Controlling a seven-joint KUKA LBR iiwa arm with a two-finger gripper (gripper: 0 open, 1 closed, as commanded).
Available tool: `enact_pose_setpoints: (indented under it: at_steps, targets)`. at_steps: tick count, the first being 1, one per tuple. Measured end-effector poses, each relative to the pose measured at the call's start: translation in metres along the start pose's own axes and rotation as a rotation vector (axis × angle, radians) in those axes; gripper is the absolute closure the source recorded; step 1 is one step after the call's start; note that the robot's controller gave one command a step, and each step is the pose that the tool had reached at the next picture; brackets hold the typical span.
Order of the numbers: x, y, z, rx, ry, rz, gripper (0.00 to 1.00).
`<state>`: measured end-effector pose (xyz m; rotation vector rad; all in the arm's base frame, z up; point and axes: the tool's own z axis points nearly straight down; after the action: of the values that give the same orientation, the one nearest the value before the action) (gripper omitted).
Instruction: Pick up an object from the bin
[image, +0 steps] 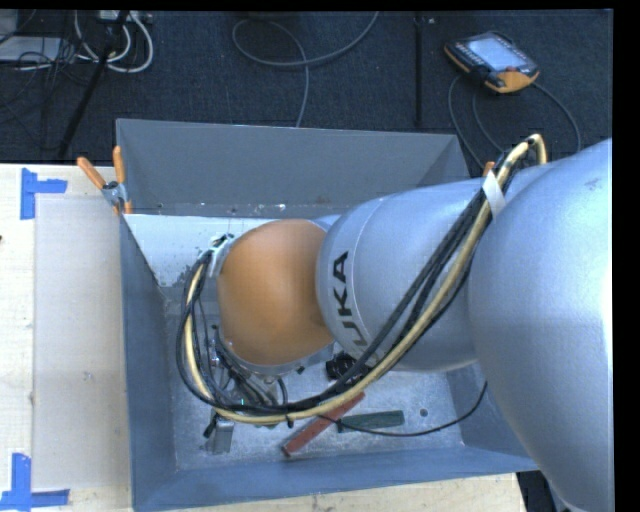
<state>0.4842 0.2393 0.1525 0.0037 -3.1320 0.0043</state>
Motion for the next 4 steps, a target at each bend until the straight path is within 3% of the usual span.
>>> enact_pose_setpoints:
  at_steps: [1, 2, 3, 4]
  targets:
    - [-0.002, -0.001, -0.004, -0.002, -0.007, 0.005, 0.0]
    - [-0.007, -0.075, 0.051, -0.002, -0.01, -0.073, 0.0]
    - [-0.005, -0.099, 0.045, 0.0, -0.005, -0.252, 0.0]
    - [-0.004, -0.141, 0.042, -0.001, -0.008, -0.226, 0.0]
